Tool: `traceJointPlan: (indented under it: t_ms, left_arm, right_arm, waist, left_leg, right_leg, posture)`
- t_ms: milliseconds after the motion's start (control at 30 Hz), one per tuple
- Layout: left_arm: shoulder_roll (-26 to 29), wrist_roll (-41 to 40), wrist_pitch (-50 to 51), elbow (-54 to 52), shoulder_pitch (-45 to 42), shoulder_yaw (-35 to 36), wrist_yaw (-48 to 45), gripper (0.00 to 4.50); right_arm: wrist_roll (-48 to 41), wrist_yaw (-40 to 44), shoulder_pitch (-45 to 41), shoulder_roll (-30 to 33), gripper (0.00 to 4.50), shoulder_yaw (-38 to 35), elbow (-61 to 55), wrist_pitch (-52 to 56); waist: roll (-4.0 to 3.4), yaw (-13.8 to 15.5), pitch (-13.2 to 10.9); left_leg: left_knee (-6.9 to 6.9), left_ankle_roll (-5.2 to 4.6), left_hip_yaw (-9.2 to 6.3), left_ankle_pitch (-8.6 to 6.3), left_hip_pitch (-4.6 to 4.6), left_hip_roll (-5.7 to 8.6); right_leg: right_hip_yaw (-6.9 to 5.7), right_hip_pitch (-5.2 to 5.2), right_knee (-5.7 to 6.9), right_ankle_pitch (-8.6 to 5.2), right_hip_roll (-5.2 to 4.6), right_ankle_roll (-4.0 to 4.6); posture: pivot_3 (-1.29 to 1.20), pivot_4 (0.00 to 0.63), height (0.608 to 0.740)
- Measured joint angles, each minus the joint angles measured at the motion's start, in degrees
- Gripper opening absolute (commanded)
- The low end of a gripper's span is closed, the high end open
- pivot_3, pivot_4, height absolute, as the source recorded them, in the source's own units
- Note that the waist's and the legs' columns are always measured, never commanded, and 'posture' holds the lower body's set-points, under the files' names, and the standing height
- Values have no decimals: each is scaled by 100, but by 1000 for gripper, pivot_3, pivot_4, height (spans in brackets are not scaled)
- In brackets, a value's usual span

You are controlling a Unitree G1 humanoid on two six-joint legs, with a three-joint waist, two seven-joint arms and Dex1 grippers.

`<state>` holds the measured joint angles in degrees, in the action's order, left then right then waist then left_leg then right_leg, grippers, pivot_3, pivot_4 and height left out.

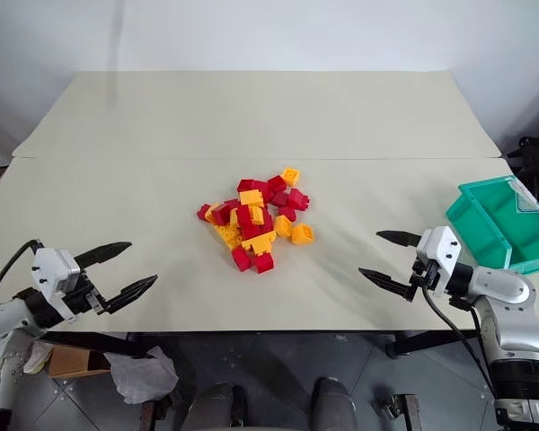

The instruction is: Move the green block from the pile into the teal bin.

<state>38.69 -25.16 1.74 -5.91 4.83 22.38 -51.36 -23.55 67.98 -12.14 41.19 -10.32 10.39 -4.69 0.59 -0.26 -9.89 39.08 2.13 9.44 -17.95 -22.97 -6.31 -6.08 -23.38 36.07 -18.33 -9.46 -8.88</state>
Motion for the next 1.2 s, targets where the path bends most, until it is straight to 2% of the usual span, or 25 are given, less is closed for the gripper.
traceJointPlan:
  t_ms: [167,300,467,600,833,1100,1200]
  left_arm:
    - [-33,-45,46,-151,85,1,42,4500]
    - [-142,-386,254,-301,311,68,12,4500]
    - [-347,-606,71,-201,531,421,-91,4500]
    - [-455,-624,-245,255,840,740,-172,4500]
    - [-505,-678,-325,358,1195,874,-211,4500]
    - [-621,-867,-146,-539,997,517,-194,4500]
    - [-620,-867,-100,-643,927,502,-122,4500]
  right_arm:
    - [-4,10,4,0,4469,0,-4,12]
    - [-131,-16,-71,-104,4469,6,-132,165]
    - [-536,-365,-419,-782,4469,210,-754,691]
    - [-636,-630,-738,-1173,4469,641,-1324,1078]
    - [-217,-674,-951,-1152,4469,1362,-1501,1361]
    - [199,-754,-1011,-1339,4469,1896,-1502,1368]
    - [201,-795,-1011,-1338,4469,1840,-1500,1360]
  waist:
    - [0,-2,0]
    - [0,-14,0]
    - [0,-70,0]
    - [0,-123,0]
    - [6,-119,3]
    - [6,-131,3]
    - [7,-138,3]
  left_leg:
    - [0,0,0,0,0,0]
    - [0,1,0,0,1,-2]
    - [1,1,0,1,2,-3]
    - [0,2,-1,-1,0,-3]
    - [2,0,-2,-3,-2,-3]
    - [2,3,-2,-2,0,-4]
    - [2,3,-1,-3,-1,-4]
  right_leg:
    - [0,0,0,0,0,0]
    - [0,-2,0,0,0,0]
    - [0,-4,5,0,0,1]
    - [0,-9,22,0,0,1]
    - [0,-9,20,0,0,2]
    - [0,-11,31,1,0,2]
    - [0,-13,29,1,0,2]
  posture:
    - [0,150,740]
    - [0,150,740]
    - [0,150,740]
    - [0,150,740]
    - [0,150,740]
    - [0,150,740]
    - [0,150,740]
